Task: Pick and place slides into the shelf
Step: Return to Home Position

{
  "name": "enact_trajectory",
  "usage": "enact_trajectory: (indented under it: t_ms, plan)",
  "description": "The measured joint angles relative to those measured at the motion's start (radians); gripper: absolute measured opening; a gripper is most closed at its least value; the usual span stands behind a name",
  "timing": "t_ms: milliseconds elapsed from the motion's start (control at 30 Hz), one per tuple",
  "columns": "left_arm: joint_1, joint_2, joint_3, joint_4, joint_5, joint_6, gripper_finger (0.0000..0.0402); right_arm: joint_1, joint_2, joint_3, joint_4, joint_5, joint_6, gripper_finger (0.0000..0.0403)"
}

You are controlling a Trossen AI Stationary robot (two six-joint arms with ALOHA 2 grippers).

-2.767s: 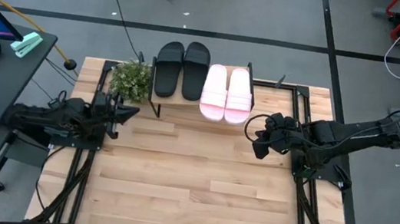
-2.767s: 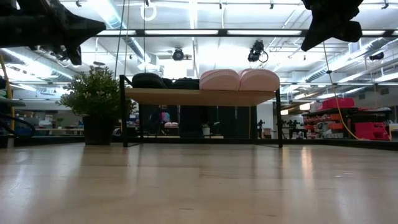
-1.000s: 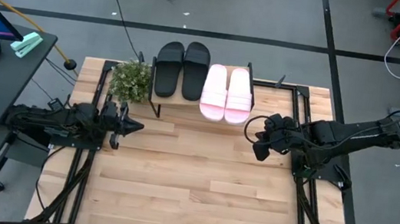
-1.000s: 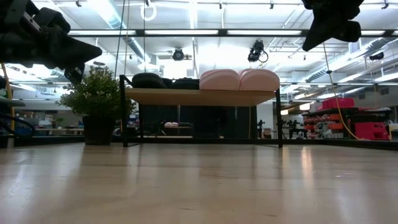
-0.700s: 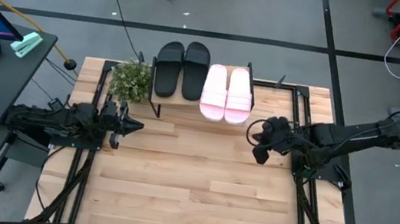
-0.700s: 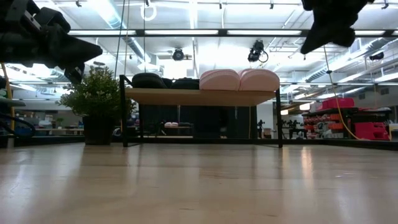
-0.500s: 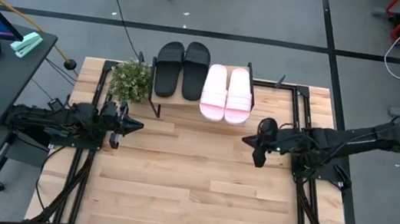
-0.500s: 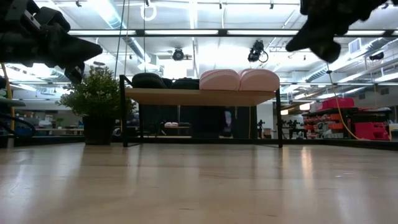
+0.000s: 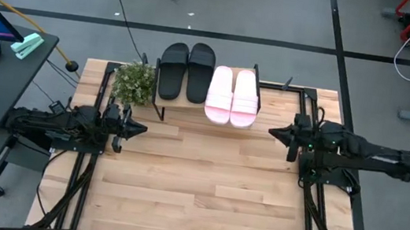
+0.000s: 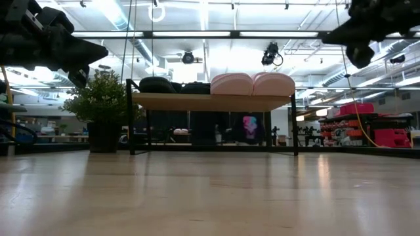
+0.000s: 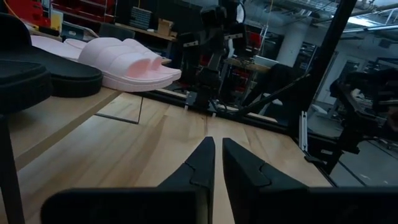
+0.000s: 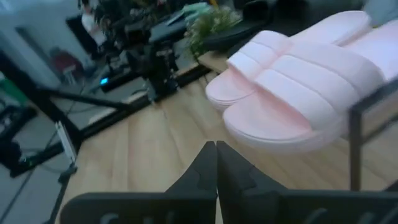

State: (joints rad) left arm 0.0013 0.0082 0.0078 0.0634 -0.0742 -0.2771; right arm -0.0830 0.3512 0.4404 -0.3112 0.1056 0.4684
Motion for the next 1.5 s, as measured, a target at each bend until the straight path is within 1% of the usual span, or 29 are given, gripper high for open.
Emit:
enact_trajectory:
  t_ms: [100,200,400,533,667,833,1000,1133,1367,1500]
  plan:
    - [0.0,0.0,0.0,0.0,0.0,0.0,0.004,0.001,-0.09,-0.051,0.038,0.033,0.01,0.0]
    - [0.0,0.0,0.0,0.0,0.0,0.0,0.004,0.001,-0.159,-0.098,0.118,0.034,0.025,0.0]
    - [0.0,0.0,0.0,0.0,0.0,0.0,0.003,0.002,-0.269,-0.173,0.168,0.016,0.03,0.0]
    - [0.0,0.0,0.0,0.0,0.0,0.0,0.0024,0.024,-0.318,-0.209,0.17,0.015,0.035,0.0]
    - [0.0,0.0,0.0,0.0,0.0,0.0,0.0024,0.063,-0.334,-0.235,0.183,0.016,0.038,0.0]
    - [0.0,0.0,0.0,0.0,0.0,0.0,0.0033,0.12,-0.335,-0.305,0.304,0.022,0.061,0.0]
    - [0.0,0.0,0.0,0.0,0.0,0.0,0.004,0.154,-0.334,-0.358,0.344,0.054,0.042,0.0]
    - [0.0,0.0,0.0,0.0,0.0,0.0,0.004,0.159,-0.335,-0.382,0.345,0.053,0.039,0.0]
    - [0.0,0.0,0.0,0.0,0.0,0.0,0.0028,0.158,-0.342,-0.399,0.339,0.053,0.024,0.0]
    - [0.0,0.0,0.0,0.0,0.001,0.0,0.0025,0.158,-0.343,-0.4,0.282,0.042,-0.001,0.0]
